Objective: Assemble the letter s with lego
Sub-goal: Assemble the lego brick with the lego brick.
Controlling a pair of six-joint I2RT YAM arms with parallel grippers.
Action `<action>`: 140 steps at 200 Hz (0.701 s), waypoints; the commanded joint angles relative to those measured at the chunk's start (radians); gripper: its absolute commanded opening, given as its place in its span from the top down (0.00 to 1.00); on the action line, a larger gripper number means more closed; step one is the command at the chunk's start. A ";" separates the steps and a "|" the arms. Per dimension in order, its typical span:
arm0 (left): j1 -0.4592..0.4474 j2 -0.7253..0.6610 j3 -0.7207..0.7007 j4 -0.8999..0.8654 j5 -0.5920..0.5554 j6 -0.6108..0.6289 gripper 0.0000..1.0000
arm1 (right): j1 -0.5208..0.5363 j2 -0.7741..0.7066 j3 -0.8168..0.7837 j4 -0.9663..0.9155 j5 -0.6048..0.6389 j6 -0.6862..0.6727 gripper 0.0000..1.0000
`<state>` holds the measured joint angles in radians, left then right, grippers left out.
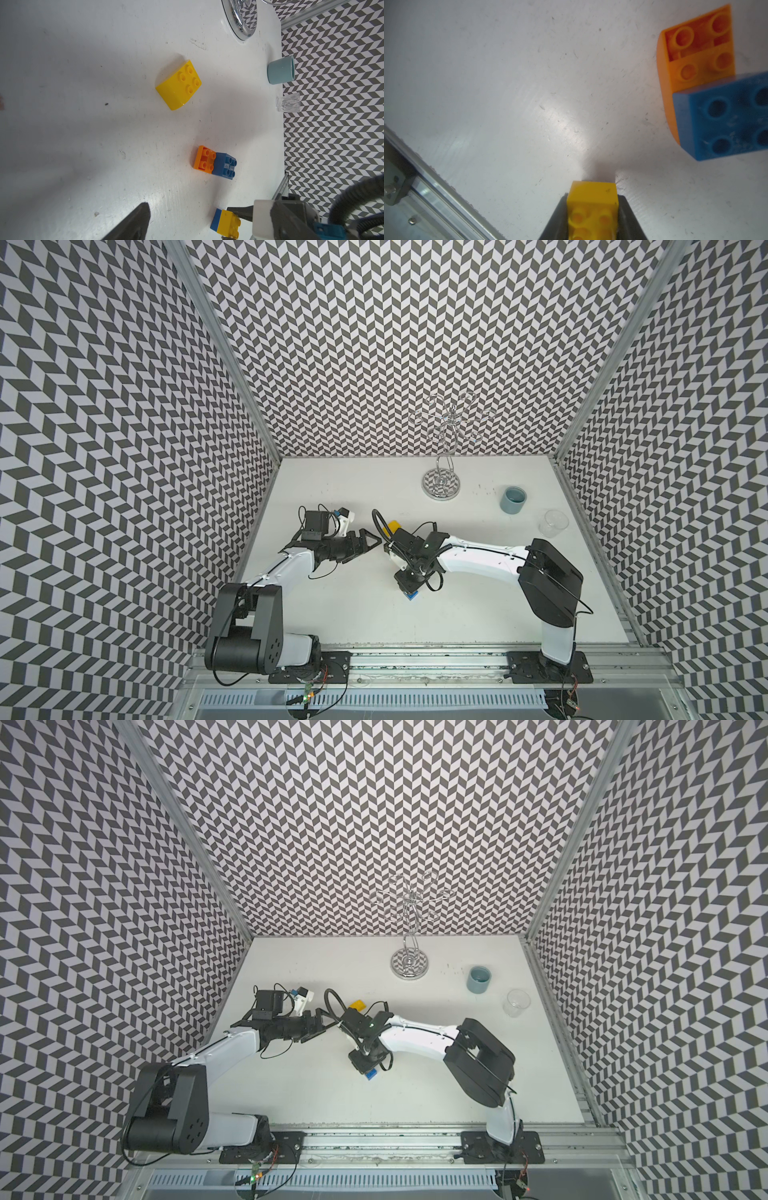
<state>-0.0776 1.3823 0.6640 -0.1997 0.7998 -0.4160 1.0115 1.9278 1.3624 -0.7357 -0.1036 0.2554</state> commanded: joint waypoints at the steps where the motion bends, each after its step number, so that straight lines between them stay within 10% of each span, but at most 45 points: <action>1: 0.008 0.009 0.011 0.005 0.018 0.017 0.07 | 0.001 0.047 -0.053 0.032 0.039 0.007 0.83; 140: 0.029 0.001 -0.009 0.035 0.046 -0.009 0.07 | 0.004 0.049 -0.105 0.013 0.123 -0.038 0.86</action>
<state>-0.0582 1.3823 0.6640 -0.1925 0.8223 -0.4206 1.0191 1.9034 1.3098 -0.6647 -0.0616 0.2272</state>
